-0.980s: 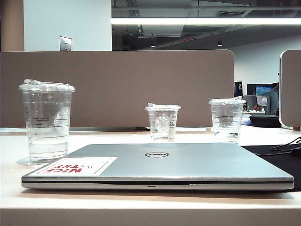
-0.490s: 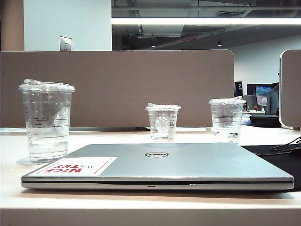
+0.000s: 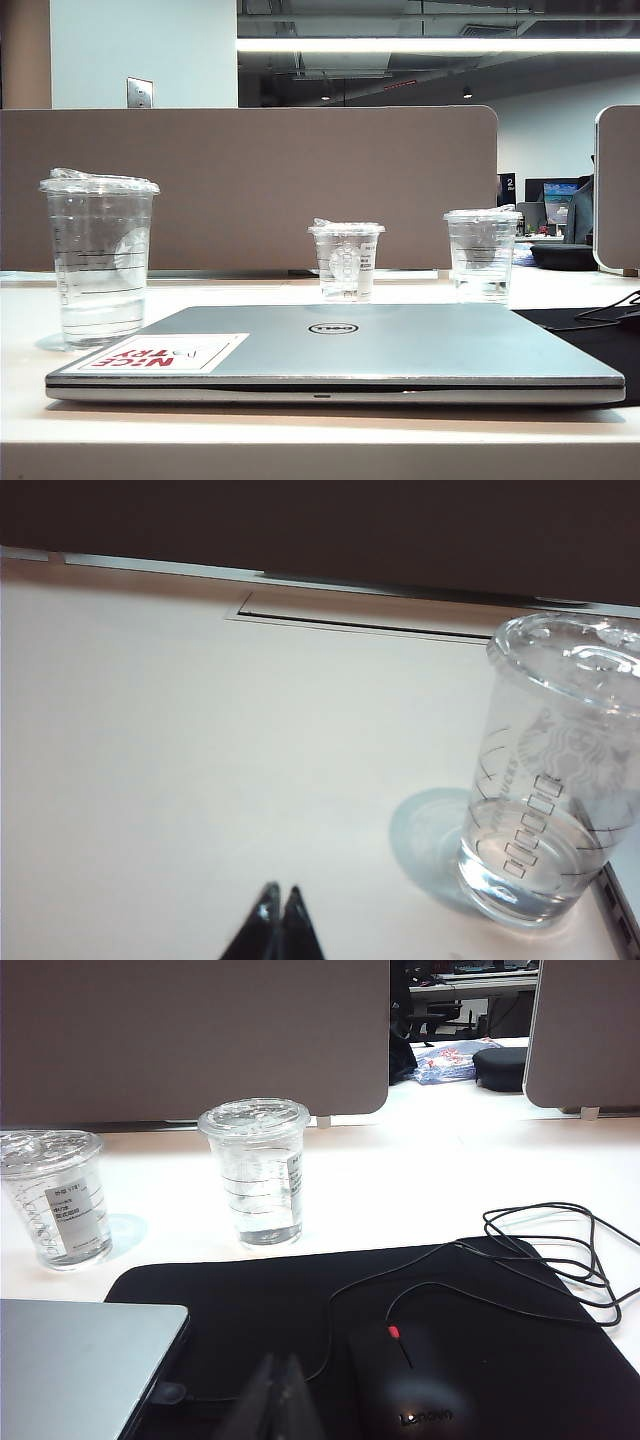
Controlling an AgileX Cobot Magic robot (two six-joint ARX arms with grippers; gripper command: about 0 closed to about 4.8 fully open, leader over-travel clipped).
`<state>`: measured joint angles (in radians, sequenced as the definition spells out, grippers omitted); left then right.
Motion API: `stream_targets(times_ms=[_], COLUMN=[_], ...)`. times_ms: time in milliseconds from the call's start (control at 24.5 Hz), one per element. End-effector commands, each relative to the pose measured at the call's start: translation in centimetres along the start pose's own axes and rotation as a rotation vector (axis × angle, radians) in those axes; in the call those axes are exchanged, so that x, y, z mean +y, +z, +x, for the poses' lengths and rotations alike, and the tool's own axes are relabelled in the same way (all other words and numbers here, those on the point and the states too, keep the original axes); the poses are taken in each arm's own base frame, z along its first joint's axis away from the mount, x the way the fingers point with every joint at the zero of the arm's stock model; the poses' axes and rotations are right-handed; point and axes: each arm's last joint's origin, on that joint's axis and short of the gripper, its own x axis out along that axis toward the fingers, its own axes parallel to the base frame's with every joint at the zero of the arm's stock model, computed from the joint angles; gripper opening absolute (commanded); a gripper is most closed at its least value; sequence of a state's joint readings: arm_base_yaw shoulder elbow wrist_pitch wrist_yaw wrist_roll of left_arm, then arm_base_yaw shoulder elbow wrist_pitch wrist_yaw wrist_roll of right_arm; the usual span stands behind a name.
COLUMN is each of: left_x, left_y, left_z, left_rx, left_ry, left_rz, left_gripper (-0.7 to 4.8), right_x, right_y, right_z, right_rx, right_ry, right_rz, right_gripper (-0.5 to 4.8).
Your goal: Pick up the coffee cup on the left and place it on the left side of the laptop.
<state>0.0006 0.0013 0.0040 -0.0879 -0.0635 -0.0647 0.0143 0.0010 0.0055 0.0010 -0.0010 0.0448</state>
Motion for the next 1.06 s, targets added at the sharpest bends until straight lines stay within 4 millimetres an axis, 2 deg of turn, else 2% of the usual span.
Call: stream_targets(times_ms=[41,490,776,1062], left_x=[0.0,0.0,-0.1,-0.1], left_y=[0.3,0.6,1.4,1.4], left_z=[0.0,0.0,-0.1,-0.1], left_rx=[-0.017,-0.058,-0.141,-0.137], left_ry=[-0.001,-0.001,-0.004,-0.004], left_rz=[0.0,-0.003,-0.008,-0.008], left_gripper=[-0.05,-0.05,-0.05,-0.05], right_x=[0.0,0.0,0.0,0.0], right_y=[0.0,0.0,0.0,0.0], right_z=[0.0,0.0,0.0,0.0], right_rx=[-0.016,-0.016,-0.016,-0.016], right_ry=[-0.001,-0.001,-0.001,-0.001], right_rz=[0.0,0.0,0.0,0.0], right_gripper=[-0.04,-0.05,-0.04,-0.04])
